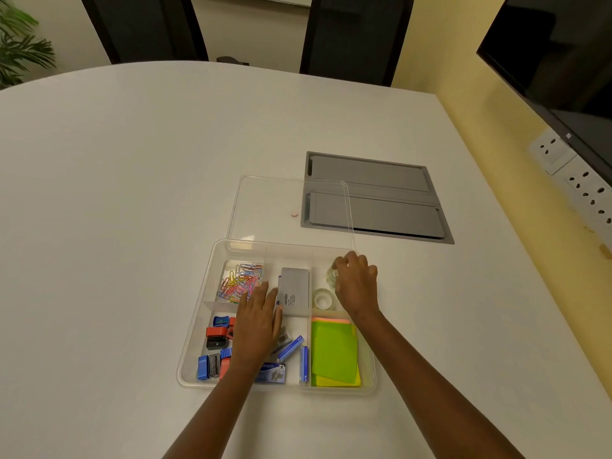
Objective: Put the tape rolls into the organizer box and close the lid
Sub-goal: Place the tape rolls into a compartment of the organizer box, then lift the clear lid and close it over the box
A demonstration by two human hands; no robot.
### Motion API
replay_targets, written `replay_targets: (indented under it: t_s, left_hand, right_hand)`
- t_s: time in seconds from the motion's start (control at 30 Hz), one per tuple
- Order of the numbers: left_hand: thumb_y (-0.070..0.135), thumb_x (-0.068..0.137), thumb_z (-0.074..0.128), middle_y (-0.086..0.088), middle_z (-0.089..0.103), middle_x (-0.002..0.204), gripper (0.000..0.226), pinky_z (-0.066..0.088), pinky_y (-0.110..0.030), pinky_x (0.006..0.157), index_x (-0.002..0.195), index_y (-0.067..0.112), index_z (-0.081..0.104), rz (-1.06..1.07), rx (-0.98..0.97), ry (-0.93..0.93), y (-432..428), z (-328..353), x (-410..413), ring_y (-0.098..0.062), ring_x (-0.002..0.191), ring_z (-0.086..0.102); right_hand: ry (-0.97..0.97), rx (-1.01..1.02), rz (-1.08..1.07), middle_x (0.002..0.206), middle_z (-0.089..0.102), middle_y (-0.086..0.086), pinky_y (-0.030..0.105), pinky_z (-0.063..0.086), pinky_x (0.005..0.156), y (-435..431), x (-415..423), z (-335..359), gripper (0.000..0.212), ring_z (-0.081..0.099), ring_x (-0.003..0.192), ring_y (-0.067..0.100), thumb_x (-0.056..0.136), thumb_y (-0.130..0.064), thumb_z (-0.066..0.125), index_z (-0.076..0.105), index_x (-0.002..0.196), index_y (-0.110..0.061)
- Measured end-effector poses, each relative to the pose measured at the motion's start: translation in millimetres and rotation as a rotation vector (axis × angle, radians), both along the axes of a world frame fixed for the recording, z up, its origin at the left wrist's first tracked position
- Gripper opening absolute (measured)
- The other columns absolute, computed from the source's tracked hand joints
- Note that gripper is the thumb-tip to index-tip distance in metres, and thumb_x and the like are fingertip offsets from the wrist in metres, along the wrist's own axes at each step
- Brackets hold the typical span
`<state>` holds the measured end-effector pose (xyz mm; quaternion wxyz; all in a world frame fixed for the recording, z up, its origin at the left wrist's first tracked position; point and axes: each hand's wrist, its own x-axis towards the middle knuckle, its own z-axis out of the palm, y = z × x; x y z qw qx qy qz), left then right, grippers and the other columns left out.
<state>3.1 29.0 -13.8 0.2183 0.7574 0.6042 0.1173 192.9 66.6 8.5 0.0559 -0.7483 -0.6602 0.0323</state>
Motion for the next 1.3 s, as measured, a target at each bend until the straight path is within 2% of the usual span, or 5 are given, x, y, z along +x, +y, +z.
replay_targets:
  t_s: [0.23, 0.53, 0.87, 1.03, 1.3]
  left_hand:
    - [0.036, 0.096, 0.012, -0.015, 0.028, 0.15, 0.053, 0.009, -0.042, 0.119, 0.135, 0.009, 0.035, 0.007, 0.008, -0.01, -1, 2, 0, -0.028, 0.141, 0.023]
    - [0.044, 0.081, 0.004, -0.019, 0.035, 0.146, 0.073, 0.013, -0.047, 0.117, 0.131, 0.006, 0.041, -0.004, 0.039, -0.027, 0, -1, -1, -0.032, 0.138, 0.03]
    - [0.025, 0.098, 0.029, -0.008, 0.008, 0.156, 0.05, -0.002, -0.029, 0.114, 0.139, 0.021, 0.001, -0.009, 0.047, -0.167, -2, -2, -7, -0.02, 0.145, 0.009]
    - [0.055, 0.087, -0.004, -0.013, 0.017, 0.153, 0.072, 0.007, -0.04, 0.116, 0.141, 0.011, 0.014, 0.08, 0.095, -0.101, -6, 2, -35, -0.028, 0.143, 0.015]
    - [0.002, 0.087, 0.05, -0.022, 0.019, 0.152, 0.067, 0.025, -0.05, 0.114, 0.142, 0.003, 0.011, 0.274, 0.038, -0.016, -1, 3, -81, -0.037, 0.139, 0.025]
  right_hand:
    - [-0.109, -0.179, 0.01, 0.159, -0.001, 0.01, 0.055, 0.017, 0.115, 19, 4, -13, 0.093, 0.0, 0.146, 0.034, 0.083, -0.048, 0.061, -0.002, 0.147, -0.025]
    - [-0.032, -0.151, 0.054, 0.156, 0.018, 0.011, 0.043, 0.032, 0.112, 23, 13, -22, 0.084, 0.017, 0.143, 0.032, 0.087, -0.033, 0.062, 0.006, 0.148, -0.02]
    - [0.176, -0.032, -0.073, 0.158, 0.012, 0.013, 0.037, 0.035, 0.112, -13, 15, -12, 0.062, 0.019, 0.144, 0.029, 0.097, -0.034, 0.042, 0.011, 0.147, -0.015]
    - [0.505, 0.016, -0.242, 0.151, 0.029, 0.016, 0.038, 0.044, 0.103, -56, 6, -13, 0.054, 0.039, 0.134, 0.03, 0.099, -0.023, 0.038, 0.015, 0.146, -0.009]
    - [0.602, 0.017, -0.386, 0.142, 0.045, 0.02, 0.039, 0.048, 0.095, -82, -6, -16, 0.047, 0.054, 0.12, 0.035, 0.101, -0.011, 0.031, 0.017, 0.146, -0.009]
